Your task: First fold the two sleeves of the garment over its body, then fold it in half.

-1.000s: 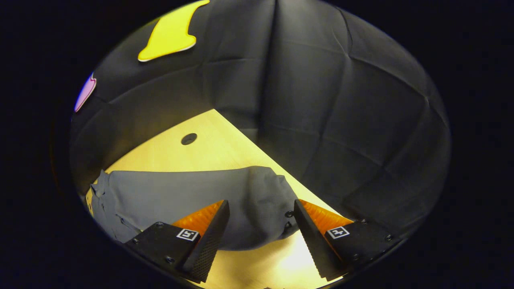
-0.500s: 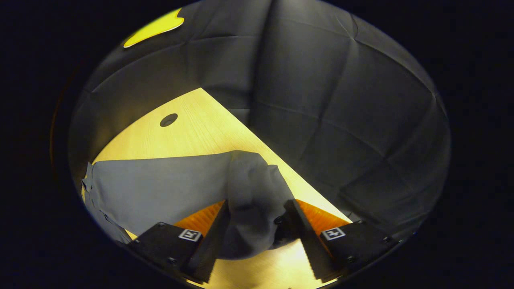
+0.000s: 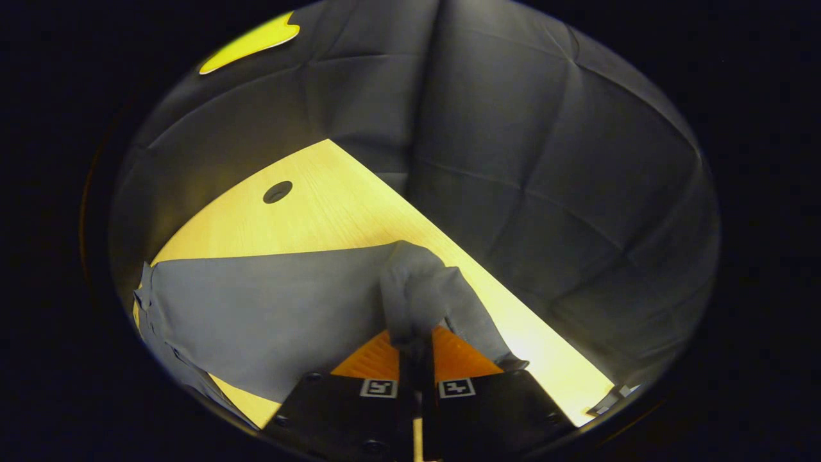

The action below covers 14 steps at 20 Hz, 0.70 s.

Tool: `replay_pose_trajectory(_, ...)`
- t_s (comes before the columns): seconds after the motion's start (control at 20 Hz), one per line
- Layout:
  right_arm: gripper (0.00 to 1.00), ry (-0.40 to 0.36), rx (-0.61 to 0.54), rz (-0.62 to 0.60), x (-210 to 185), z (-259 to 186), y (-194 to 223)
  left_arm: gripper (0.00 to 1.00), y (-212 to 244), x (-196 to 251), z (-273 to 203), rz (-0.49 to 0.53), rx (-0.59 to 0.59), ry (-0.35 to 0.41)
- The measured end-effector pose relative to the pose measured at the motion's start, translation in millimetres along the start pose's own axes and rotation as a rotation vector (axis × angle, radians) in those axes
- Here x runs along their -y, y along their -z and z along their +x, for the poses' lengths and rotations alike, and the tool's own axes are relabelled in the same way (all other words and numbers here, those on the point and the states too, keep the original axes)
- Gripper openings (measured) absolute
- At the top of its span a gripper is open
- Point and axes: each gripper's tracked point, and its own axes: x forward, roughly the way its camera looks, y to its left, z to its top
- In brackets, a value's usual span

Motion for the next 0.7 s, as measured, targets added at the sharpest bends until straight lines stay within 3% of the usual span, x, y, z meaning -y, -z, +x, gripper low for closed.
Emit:
replay_pose_trajectory(0.05,0.05,-0.025,0.003,-0.015,-3,-3,-2,0.96,0,-2,-1,-0.003,-0.001,-0.007)
replay_pose_trajectory(0.35,0.05,-0.06,0.083,-0.084,-18,-30,-38,0.96,0,-12,-7,-0.022,0.008,-0.034)
replay_pose_trajectory(0.4,0.0,-0.069,0.098,-0.089,-20,-35,-43,0.96,3,-13,-6,-0.028,0.007,-0.034)
replay_pose_trajectory(0.45,0.05,-0.077,0.114,-0.095,-24,-41,-51,0.96,3,-14,-6,-0.034,0.001,-0.034)
replay_pose_trajectory(0.7,0.05,-0.148,0.194,-0.149,-64,-88,-89,0.96,-4,-27,-12,-0.028,0.031,-0.044)
